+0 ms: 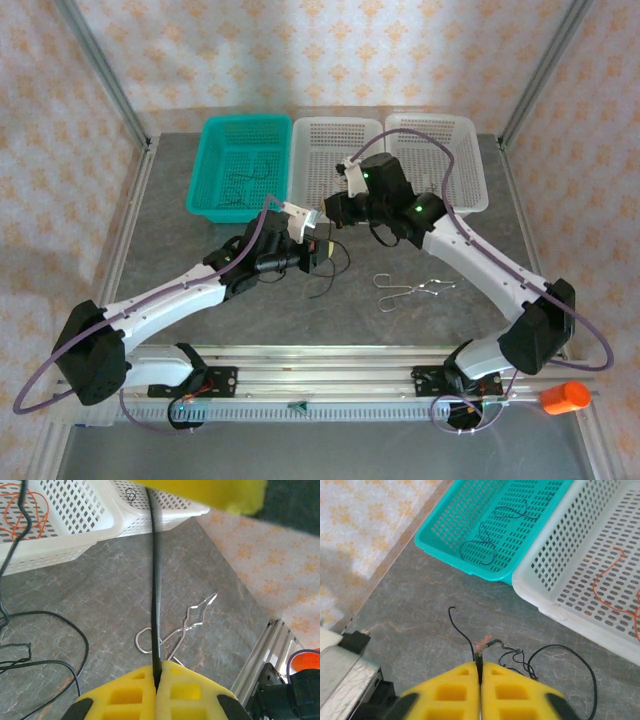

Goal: Untangle the cables

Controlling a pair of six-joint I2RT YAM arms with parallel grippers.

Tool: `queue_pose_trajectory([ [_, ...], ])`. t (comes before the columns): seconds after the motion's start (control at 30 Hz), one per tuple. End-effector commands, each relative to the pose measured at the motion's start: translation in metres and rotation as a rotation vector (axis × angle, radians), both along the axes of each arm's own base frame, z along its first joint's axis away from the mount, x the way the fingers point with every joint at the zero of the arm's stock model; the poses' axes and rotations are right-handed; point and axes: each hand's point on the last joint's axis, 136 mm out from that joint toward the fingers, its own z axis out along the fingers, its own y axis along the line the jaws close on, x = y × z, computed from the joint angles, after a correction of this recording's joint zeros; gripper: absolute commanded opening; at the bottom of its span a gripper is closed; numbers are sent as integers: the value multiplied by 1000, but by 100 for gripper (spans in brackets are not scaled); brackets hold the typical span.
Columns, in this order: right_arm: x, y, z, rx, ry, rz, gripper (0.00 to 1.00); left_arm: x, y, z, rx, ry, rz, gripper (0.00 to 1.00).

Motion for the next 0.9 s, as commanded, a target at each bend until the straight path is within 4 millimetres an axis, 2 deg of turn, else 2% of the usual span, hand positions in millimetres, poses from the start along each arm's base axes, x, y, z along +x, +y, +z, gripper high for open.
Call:
queue_pose_trajectory([
  [0.0,7,-20,31,39,-121,-108,36,1,0,31,-40,-72,4,0],
  [0.03,8,-25,41,64,-157,-136,45,0,0,35,-41,-75,5,0],
  [0.13,6,-44,73,144,-274,-221,56,0,4,47,-46,-94,16,0],
  [0.2,3,-57,89,178,-338,-272,59,1,7,57,-54,-109,34,0],
  [0.3,-1,-80,102,217,-406,-368,60,5,13,77,-98,-128,62,0],
  [0.4,-9,-102,111,292,-470,-451,62,7,17,93,-160,-134,70,0],
  [0.47,-13,-107,109,308,-490,-461,63,10,22,102,-199,-130,85,0],
  [0.57,-18,-98,98,278,-455,-395,63,19,33,112,-243,-125,157,0],
  [0.67,-33,-76,89,284,-384,-247,63,29,45,117,-291,-84,248,0],
  [0.87,-74,-27,75,464,-264,74,56,41,50,128,-413,-26,337,0],
])
